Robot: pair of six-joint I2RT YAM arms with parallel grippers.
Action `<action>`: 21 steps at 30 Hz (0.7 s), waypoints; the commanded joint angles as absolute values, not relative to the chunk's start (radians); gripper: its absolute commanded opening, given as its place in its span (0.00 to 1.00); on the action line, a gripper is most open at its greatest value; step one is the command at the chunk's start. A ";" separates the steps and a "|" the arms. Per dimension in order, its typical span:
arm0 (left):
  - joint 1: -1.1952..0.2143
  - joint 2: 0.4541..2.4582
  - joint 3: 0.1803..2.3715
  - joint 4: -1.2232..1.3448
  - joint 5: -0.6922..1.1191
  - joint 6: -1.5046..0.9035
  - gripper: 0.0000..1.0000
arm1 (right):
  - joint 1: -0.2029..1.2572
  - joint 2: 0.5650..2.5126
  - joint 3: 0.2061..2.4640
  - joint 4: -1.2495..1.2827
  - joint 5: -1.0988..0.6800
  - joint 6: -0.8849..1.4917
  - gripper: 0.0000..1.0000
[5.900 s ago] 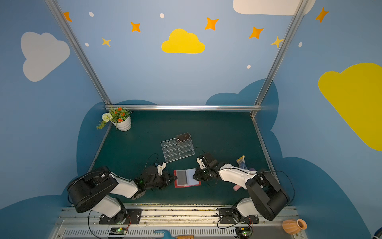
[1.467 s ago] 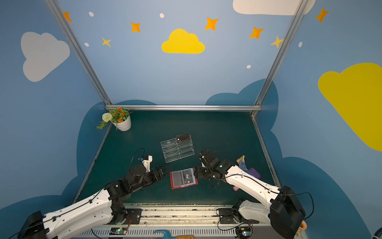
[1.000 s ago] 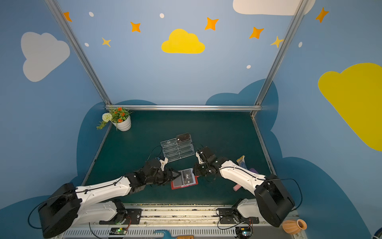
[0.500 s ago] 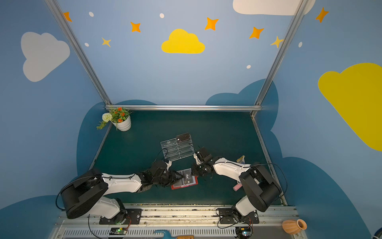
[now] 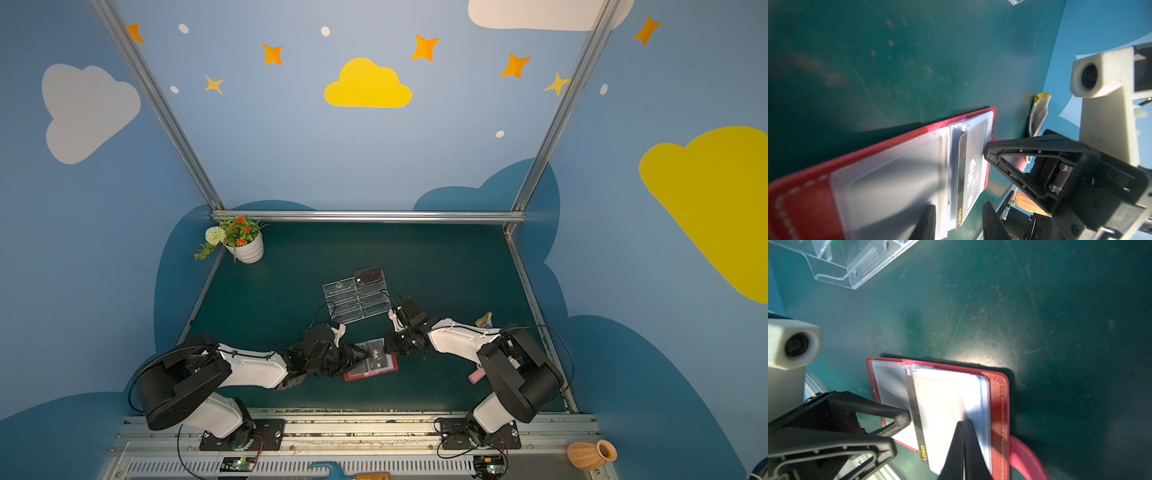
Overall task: Take the credit cards out of the card holder
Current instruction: Take out the credit card from the card slot.
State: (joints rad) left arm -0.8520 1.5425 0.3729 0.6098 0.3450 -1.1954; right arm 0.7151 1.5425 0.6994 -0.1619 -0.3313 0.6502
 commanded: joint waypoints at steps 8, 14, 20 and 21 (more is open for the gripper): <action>-0.853 1.625 0.320 0.721 0.316 -1.222 0.30 | 0.730 1.575 0.644 -0.129 -0.338 0.678 0.03; -0.854 1.645 0.308 0.764 0.315 -1.229 0.22 | 0.732 1.579 0.636 -0.120 -0.338 0.685 0.02; -0.855 1.657 0.314 0.762 0.313 -1.232 0.15 | 0.734 1.581 0.632 -0.118 -0.339 0.686 0.02; -0.854 1.661 0.315 0.764 0.314 -1.232 0.14 | 0.735 1.582 0.632 -0.118 -0.338 0.686 0.02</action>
State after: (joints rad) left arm -0.8536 1.6375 0.3286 0.8028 0.3317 -1.2362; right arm 0.7246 1.5509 0.6617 -0.0715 -0.3569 0.6781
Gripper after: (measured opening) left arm 0.143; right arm 0.047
